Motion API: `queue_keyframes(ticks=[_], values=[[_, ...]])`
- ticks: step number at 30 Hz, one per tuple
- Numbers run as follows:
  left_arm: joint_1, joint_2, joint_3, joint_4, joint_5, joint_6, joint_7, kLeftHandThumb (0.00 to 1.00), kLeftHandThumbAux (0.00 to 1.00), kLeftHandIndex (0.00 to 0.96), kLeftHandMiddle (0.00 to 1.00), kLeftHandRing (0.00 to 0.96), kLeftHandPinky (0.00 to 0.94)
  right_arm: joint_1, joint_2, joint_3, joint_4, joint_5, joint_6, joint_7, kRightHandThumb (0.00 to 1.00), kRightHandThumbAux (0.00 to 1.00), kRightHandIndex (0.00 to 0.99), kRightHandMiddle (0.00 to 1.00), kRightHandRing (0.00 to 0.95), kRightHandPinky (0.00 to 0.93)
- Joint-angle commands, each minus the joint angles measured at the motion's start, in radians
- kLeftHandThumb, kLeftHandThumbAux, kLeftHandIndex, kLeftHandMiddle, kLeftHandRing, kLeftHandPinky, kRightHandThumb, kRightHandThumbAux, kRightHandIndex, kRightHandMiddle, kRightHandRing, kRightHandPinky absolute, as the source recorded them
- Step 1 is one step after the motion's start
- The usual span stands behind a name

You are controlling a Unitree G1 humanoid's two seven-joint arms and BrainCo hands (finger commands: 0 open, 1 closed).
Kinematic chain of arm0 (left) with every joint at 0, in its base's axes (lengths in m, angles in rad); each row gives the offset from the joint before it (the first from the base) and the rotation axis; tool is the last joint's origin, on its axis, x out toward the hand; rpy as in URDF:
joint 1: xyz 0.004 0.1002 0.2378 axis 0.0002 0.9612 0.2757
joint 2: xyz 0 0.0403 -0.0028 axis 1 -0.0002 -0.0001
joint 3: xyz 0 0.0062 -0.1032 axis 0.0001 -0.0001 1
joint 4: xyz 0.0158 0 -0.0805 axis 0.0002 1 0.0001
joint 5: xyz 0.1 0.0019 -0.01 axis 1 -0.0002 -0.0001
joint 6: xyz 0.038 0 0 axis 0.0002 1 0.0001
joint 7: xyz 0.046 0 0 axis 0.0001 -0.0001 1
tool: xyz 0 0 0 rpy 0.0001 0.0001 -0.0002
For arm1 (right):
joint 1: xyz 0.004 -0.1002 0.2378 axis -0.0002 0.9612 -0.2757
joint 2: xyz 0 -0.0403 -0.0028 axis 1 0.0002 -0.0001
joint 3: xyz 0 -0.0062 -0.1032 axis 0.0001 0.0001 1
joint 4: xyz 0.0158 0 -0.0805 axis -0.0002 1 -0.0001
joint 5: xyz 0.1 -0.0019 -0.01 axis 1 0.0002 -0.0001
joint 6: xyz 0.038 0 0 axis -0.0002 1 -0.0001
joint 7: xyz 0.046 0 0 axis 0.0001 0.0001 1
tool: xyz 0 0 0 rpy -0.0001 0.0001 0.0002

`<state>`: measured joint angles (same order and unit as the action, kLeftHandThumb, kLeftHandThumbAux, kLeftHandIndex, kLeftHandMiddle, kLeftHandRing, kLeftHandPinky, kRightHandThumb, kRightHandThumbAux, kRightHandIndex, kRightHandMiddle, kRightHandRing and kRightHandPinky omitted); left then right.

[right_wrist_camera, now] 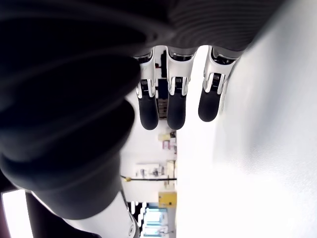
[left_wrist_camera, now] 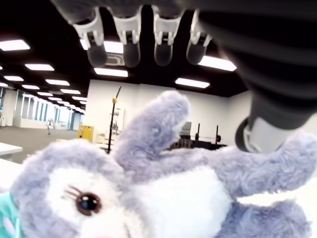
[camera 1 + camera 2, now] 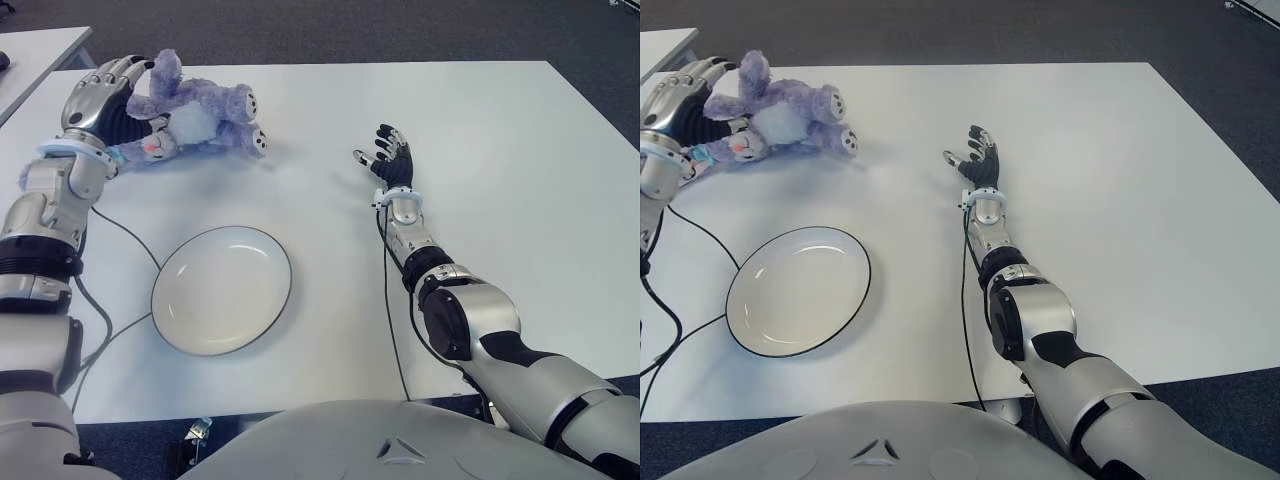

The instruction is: Put the doll into the plate.

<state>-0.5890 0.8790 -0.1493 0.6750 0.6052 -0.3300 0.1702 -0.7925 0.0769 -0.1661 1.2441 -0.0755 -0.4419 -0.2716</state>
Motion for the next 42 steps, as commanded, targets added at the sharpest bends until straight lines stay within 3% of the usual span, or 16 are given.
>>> queue_keyframes(ticks=[1, 27, 42], values=[[-0.016, 0.018, -0.031, 0.014, 0.028, -0.014, -0.046, 0.314, 0.556, 0.0, 0.016, 0.045, 0.052, 0.182, 0.177, -0.007, 0.125, 0.013, 0.159, -0.004, 0.226, 0.955, 0.161, 0.179, 0.157, 0.164], [-0.108, 0.054, -0.124, 0.05, 0.114, -0.031, -0.119, 0.237, 0.536, 0.0, 0.017, 0.04, 0.052, 0.182, 0.176, -0.008, 0.125, 0.015, 0.159, -0.002, 0.214, 0.954, 0.161, 0.184, 0.161, 0.171], [-0.144, 0.053, -0.142, 0.065, 0.133, -0.011, -0.153, 0.21, 0.514, 0.0, 0.009, 0.035, 0.056, 0.184, 0.176, -0.014, 0.124, 0.021, 0.151, 0.006, 0.215, 0.956, 0.157, 0.183, 0.164, 0.175]])
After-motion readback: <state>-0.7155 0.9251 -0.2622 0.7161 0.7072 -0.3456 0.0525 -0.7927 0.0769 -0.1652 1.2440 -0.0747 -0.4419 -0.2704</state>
